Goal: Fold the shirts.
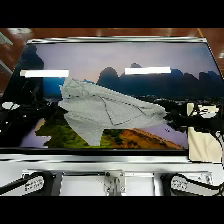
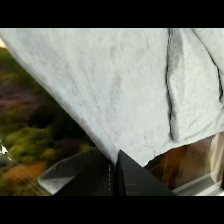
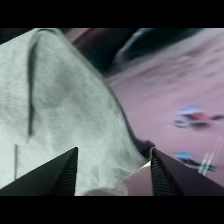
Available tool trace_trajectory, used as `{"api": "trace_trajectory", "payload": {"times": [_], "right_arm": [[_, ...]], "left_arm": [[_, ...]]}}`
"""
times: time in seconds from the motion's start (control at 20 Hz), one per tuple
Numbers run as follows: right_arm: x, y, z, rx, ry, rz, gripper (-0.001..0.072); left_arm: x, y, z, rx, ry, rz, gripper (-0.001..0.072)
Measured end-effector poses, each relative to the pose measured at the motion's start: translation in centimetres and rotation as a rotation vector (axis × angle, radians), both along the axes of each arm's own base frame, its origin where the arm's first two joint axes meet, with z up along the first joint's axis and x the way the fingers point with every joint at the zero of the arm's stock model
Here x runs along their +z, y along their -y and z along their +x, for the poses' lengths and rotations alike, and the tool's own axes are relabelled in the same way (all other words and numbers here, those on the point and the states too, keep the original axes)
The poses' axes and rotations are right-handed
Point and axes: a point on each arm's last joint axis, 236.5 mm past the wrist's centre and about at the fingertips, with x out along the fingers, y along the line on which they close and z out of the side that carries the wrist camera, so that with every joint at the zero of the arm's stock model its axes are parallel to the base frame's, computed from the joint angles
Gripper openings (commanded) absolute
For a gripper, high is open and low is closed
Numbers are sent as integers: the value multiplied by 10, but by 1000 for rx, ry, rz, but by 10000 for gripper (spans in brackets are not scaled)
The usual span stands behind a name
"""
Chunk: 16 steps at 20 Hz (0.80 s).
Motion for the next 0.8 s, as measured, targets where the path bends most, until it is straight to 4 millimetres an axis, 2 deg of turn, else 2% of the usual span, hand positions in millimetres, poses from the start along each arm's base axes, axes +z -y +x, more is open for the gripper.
{"api": "trace_trajectory", "payload": {"times": [0.05,0.1,0.2,0.25,0.35,0.4,0.5,0.55,0.6,0.65,0.7,0.75,0.8], "right_arm": [[-4,-6,1,15,-4,-4,135],[-6,-13,0,37,-11,-2,56],[1,-21,8,71,8,0,55],[11,-24,12,102,29,2,55],[51,-27,32,177,132,-21,55],[82,-29,42,225,204,-39,55],[168,-31,64,279,412,-106,55],[217,-30,70,296,526,-159,55],[279,-30,73,294,675,-232,55],[344,-29,68,272,833,-312,55],[402,-29,57,237,970,-389,55],[461,-28,37,179,1106,-461,55],[508,-28,13,121,1215,-515,55]], "left_arm": [[1,-3,4,13,13,8,37],[4,-5,8,17,28,14,37],[20,-9,20,14,94,39,36],[35,-12,29,12,144,55,35],[89,-18,49,7,297,101,35],[125,-21,58,7,391,128,36],[226,-24,66,11,634,192,37],[289,-24,62,22,781,229,36],[348,-23,50,33,921,267,37],[408,-21,29,47,1065,312,37],[460,-18,4,63,1193,351,37],[508,-14,-27,86,1317,390,37],[546,-11,-59,112,1409,417,37]]}}
